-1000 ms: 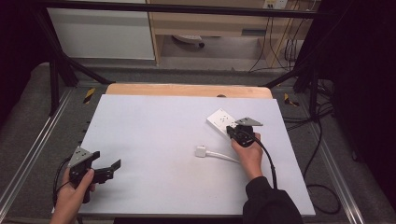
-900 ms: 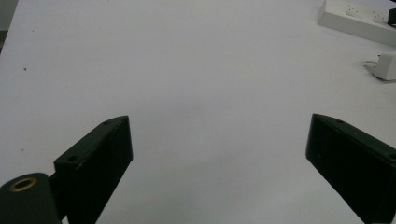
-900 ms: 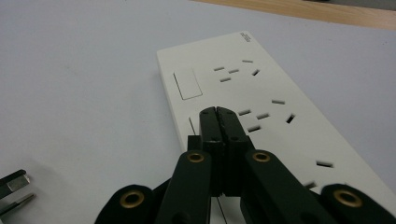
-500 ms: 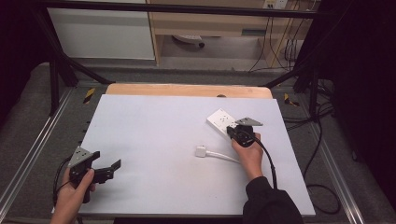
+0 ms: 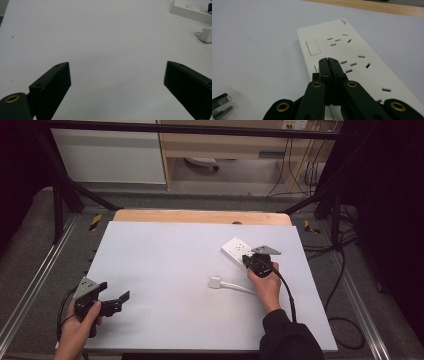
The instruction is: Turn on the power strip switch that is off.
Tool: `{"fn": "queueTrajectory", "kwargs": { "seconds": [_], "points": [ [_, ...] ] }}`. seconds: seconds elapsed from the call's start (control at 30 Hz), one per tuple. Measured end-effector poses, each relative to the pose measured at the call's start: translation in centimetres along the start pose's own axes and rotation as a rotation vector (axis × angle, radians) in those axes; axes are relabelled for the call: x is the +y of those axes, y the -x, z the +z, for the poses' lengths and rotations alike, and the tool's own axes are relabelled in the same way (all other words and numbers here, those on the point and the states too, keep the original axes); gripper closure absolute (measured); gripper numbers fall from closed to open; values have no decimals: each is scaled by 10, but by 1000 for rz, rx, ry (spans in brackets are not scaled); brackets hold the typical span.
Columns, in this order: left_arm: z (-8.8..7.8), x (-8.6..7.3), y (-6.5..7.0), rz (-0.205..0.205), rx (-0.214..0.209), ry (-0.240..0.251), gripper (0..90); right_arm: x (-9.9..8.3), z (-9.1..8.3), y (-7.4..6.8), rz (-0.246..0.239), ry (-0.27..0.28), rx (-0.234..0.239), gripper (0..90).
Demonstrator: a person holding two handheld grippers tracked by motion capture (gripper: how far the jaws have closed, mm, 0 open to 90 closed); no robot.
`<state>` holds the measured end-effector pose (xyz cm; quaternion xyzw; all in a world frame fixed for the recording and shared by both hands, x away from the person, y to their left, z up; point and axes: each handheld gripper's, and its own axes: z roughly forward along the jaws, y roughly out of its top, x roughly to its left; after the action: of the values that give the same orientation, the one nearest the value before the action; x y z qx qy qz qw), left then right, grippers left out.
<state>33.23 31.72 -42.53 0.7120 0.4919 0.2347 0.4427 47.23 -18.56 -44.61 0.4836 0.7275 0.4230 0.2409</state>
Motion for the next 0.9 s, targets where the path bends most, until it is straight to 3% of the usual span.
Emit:
{"fn": "queueTrajectory", "kwargs": {
  "seconds": [0.6,0.9],
  "points": [
    [0,0,0,-2,-1,-2,73,6,-8,-1,9,56,24,900],
    [0,0,0,-3,-2,-3,73,10,-14,0,17,87,28,857]
  ]
}}
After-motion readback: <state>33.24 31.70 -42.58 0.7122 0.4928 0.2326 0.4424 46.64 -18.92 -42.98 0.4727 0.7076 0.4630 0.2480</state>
